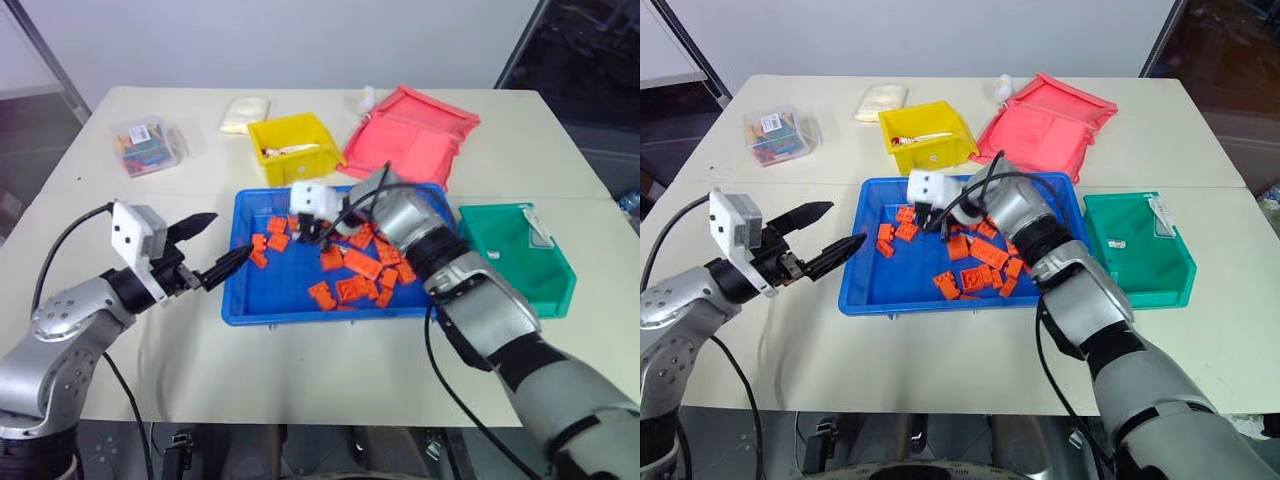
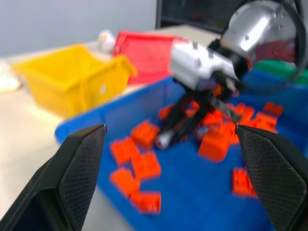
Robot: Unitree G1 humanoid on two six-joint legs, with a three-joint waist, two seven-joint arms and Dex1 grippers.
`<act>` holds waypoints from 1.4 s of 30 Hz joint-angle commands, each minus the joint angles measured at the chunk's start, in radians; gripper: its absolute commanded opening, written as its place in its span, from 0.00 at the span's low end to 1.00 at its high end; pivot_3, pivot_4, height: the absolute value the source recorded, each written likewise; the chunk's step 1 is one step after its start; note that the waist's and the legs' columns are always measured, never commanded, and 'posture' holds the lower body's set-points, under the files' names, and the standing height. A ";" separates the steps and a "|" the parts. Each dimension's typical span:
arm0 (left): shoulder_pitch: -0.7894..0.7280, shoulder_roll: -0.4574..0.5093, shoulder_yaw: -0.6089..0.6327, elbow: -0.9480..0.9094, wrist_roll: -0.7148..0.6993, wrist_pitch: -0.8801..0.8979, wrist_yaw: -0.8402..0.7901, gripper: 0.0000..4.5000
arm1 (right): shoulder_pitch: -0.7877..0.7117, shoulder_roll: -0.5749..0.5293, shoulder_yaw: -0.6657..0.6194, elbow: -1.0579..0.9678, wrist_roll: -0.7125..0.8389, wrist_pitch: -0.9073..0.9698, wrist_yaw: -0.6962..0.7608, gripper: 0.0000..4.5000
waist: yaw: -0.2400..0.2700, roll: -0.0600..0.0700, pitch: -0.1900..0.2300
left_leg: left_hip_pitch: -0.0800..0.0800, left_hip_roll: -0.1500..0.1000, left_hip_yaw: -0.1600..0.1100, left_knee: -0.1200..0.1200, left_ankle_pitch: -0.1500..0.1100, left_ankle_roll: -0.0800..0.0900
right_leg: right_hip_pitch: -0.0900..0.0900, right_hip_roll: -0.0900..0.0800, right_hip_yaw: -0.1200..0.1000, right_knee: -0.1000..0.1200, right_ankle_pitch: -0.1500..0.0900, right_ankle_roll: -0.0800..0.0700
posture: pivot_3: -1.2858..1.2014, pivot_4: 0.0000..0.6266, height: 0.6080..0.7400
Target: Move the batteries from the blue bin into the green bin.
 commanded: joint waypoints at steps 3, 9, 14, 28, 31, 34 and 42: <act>-0.121 0.038 -0.091 0.079 0.023 -0.019 -0.112 1.00 | 0.021 -0.223 -0.153 -0.487 0.089 0.311 0.065 0.01 | 0.006 0.000 0.000 | 0.000 0.000 0.000 -0.001 0.000 0.000 | 0.000 0.000 -0.001 -0.001 0.000 0.000 | 0.52 0.24 1.00; -0.288 0.023 -0.233 0.220 0.084 -0.050 -0.253 1.00 | 0.199 -0.525 -0.237 -0.785 0.103 0.535 0.054 0.01 | 0.019 0.000 0.000 | 0.000 0.000 0.001 0.000 0.000 0.000 | 0.002 0.001 -0.001 -0.004 0.000 0.000 | 0.52 0.24 1.00; -0.379 -0.024 -0.308 0.322 0.126 -0.072 -0.320 1.00 | 0.402 -0.749 -0.330 -0.848 0.095 0.546 0.015 0.01 | 0.019 0.000 0.000 | 0.000 0.000 0.001 0.000 0.000 0.001 | 0.002 0.001 -0.001 -0.005 0.000 0.000 | 0.52 0.24 1.00; -0.370 -0.015 -0.278 0.366 0.168 -0.064 -0.323 1.00 | 0.749 -0.940 -0.536 -0.776 0.136 0.437 -0.082 0.01 | 0.019 0.000 0.000 | 0.001 0.001 0.002 0.000 0.000 0.001 | 0.003 0.002 0.000 -0.005 0.000 0.000 | 0.52 0.24 1.00; -0.355 -0.001 -0.260 0.359 0.164 -0.062 -0.320 1.00 | 0.806 -0.948 -0.556 -0.748 0.142 0.409 -0.090 0.23 | 0.020 0.000 0.000 | 0.001 0.001 0.002 0.000 0.000 0.001 | 0.003 0.002 0.000 -0.005 0.000 0.000 | 0.52 0.24 1.00; -0.345 0.011 -0.240 0.352 0.162 -0.058 -0.312 1.00 | 0.840 -0.962 -0.563 -0.734 0.139 0.382 -0.098 0.55 | 0.020 0.000 0.000 | 0.001 0.001 0.003 0.001 0.000 0.001 | 0.003 0.001 0.001 -0.004 0.000 0.000 | 0.52 0.24 1.00; -0.336 0.029 -0.215 0.337 0.159 -0.046 -0.304 1.00 | 0.615 -0.886 -0.504 -0.752 0.185 0.434 -0.148 0.99 | 0.010 0.001 0.000 | 0.002 0.001 0.003 0.001 0.000 0.001 | 0.003 0.002 0.001 -0.004 0.000 0.000 | 0.52 0.24 1.00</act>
